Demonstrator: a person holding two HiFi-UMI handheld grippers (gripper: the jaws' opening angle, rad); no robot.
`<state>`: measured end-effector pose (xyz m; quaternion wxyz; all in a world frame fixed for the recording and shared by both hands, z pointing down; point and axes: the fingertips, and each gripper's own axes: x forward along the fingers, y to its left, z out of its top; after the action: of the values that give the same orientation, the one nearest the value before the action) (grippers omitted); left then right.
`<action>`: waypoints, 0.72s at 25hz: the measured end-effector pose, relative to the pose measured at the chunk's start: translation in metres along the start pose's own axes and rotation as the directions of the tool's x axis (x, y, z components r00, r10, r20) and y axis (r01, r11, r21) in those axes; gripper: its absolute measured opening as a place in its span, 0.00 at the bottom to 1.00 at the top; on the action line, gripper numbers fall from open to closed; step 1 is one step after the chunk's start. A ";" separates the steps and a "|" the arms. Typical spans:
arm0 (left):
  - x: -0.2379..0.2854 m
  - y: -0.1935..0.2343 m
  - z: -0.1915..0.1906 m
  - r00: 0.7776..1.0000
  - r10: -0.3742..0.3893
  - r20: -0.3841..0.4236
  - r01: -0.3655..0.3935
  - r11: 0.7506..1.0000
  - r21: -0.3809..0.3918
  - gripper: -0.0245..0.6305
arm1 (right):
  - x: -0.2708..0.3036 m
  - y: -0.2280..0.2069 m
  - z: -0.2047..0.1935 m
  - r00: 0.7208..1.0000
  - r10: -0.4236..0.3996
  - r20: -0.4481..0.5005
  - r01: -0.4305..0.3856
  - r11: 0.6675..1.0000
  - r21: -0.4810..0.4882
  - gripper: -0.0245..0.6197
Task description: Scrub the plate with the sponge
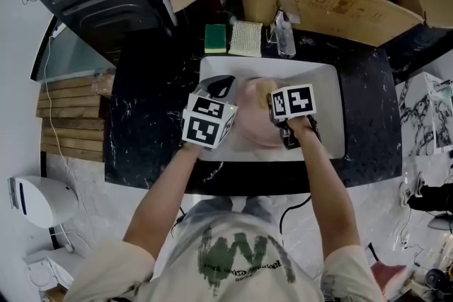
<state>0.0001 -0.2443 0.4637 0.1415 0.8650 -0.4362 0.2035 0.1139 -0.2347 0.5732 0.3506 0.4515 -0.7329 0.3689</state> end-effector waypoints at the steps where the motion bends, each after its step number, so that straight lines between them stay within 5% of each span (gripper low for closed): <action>1: -0.001 0.001 0.000 1.000 0.002 0.000 -0.002 1.000 -0.001 0.04 | 0.003 0.006 -0.001 1.000 0.012 -0.006 -0.012 1.000 -0.007 0.14; 11: -0.009 0.005 -0.004 1.000 0.016 0.003 -0.015 1.000 -0.007 0.04 | 0.030 0.060 -0.014 0.989 0.125 -0.084 -0.127 0.992 -0.026 0.14; 18: -0.013 0.007 -0.008 1.000 0.019 0.003 -0.019 1.000 -0.008 0.04 | 0.044 0.066 -0.031 0.983 0.104 -0.151 -0.113 0.992 -0.051 0.14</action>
<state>-0.0141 -0.2361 0.4648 0.1423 0.8606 -0.4455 0.2017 0.0433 -0.2050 0.6105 0.3969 0.3714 -0.7390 0.3979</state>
